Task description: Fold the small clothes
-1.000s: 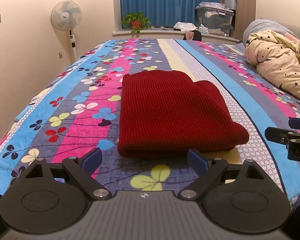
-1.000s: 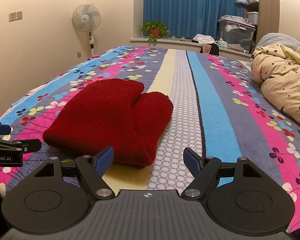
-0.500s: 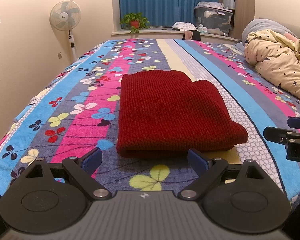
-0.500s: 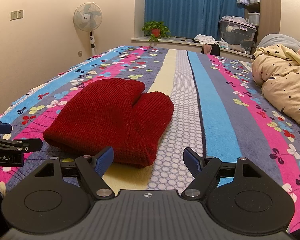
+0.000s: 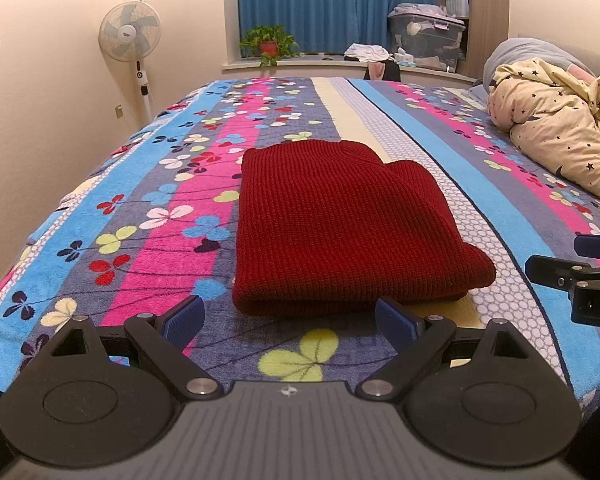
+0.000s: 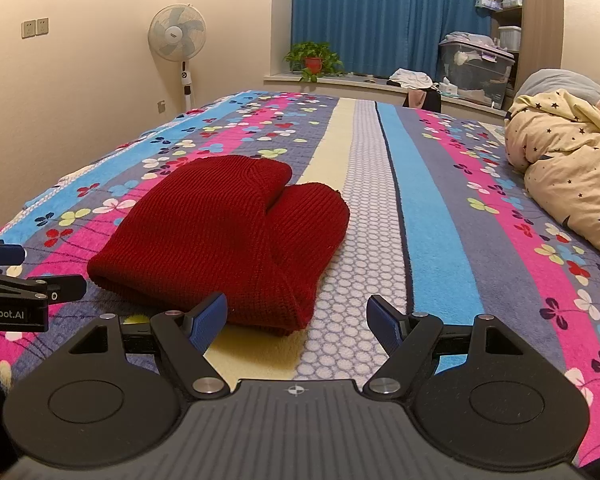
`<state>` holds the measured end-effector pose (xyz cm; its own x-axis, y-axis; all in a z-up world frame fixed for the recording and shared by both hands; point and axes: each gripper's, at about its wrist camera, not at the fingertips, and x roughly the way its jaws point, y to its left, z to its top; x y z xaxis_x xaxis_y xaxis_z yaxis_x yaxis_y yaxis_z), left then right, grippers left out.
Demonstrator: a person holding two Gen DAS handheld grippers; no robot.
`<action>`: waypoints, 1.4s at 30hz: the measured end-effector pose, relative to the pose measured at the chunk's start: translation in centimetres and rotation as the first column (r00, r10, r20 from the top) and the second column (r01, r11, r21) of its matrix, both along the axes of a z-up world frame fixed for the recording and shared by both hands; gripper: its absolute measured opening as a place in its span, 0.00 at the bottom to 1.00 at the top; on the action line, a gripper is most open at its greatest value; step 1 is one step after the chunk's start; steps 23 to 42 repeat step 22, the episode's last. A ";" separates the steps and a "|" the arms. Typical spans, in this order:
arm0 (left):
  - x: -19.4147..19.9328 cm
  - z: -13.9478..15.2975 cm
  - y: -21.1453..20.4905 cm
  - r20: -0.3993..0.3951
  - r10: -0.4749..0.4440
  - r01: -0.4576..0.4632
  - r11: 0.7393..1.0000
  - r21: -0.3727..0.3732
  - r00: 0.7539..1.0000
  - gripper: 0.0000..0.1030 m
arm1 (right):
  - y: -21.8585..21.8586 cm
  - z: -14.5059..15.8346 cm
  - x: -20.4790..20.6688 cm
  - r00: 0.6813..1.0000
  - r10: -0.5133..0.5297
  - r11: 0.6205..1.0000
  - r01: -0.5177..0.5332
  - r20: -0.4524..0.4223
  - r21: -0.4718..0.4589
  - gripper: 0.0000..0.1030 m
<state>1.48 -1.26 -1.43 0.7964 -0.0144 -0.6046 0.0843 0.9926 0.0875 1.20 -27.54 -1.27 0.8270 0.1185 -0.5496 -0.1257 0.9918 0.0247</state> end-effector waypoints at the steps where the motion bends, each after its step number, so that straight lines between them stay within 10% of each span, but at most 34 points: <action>1: 0.0 0.0 0.0 0.000 0.001 -0.001 1.000 0.000 1.000 0.92 | 0.0 0.0 0.0 1.000 0.000 1.000 0.000 0.000 0.000 0.76; 42: 0.0 0.1 0.1 0.002 -0.010 0.010 1.000 0.002 1.000 0.92 | 0.2 0.0 0.0 1.000 0.000 1.000 0.000 0.000 -0.002 0.76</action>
